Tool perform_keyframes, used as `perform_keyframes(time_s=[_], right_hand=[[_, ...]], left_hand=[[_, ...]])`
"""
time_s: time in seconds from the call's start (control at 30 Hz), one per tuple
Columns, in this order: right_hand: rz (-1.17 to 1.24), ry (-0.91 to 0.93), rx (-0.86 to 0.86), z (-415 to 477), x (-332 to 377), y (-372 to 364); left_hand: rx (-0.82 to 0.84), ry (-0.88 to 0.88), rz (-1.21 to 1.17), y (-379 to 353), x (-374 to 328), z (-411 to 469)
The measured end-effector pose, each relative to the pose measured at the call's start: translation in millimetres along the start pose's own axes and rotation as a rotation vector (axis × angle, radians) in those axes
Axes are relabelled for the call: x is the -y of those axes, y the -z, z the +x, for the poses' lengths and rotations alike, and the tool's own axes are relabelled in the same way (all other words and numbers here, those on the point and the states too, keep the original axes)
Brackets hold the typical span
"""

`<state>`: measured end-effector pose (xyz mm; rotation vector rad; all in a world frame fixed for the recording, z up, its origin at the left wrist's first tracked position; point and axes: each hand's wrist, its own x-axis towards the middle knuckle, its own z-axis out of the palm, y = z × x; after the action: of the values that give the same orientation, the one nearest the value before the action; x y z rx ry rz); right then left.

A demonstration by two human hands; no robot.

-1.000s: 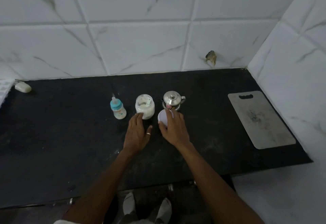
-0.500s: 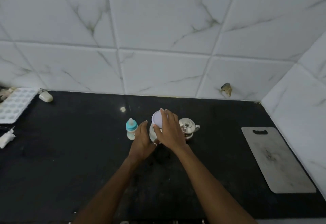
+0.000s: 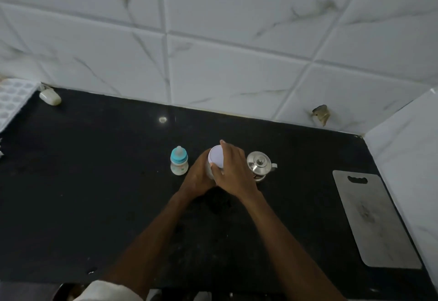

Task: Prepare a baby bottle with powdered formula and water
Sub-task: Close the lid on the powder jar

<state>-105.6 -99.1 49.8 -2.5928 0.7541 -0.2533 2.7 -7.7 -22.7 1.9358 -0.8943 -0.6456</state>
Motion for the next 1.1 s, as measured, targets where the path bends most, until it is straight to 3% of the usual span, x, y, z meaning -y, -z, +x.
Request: perform_keyframes(time_s=[0.33, 0.43, 0.93, 1.03, 1.1], right_hand=[[-0.054, 0.030, 0.259, 16, -4, 20], [-0.128, 0.027, 0.297, 24, 0, 22], [-0.465, -0.214, 0.113, 20, 32, 12], [-0.409, -0.112, 0.214, 28, 27, 23], [-0.391, 0.033, 0.370, 36, 23, 35]], left_hand=[[0.077, 0.083, -0.004, -6, 12, 7], [0.054, 0.039, -0.021, -7, 12, 7], [0.032, -0.016, -0.028, -6, 6, 5], [0.037, -0.011, -0.021, -4, 6, 4], [0.072, -0.021, 0.003, -4, 4, 6]])
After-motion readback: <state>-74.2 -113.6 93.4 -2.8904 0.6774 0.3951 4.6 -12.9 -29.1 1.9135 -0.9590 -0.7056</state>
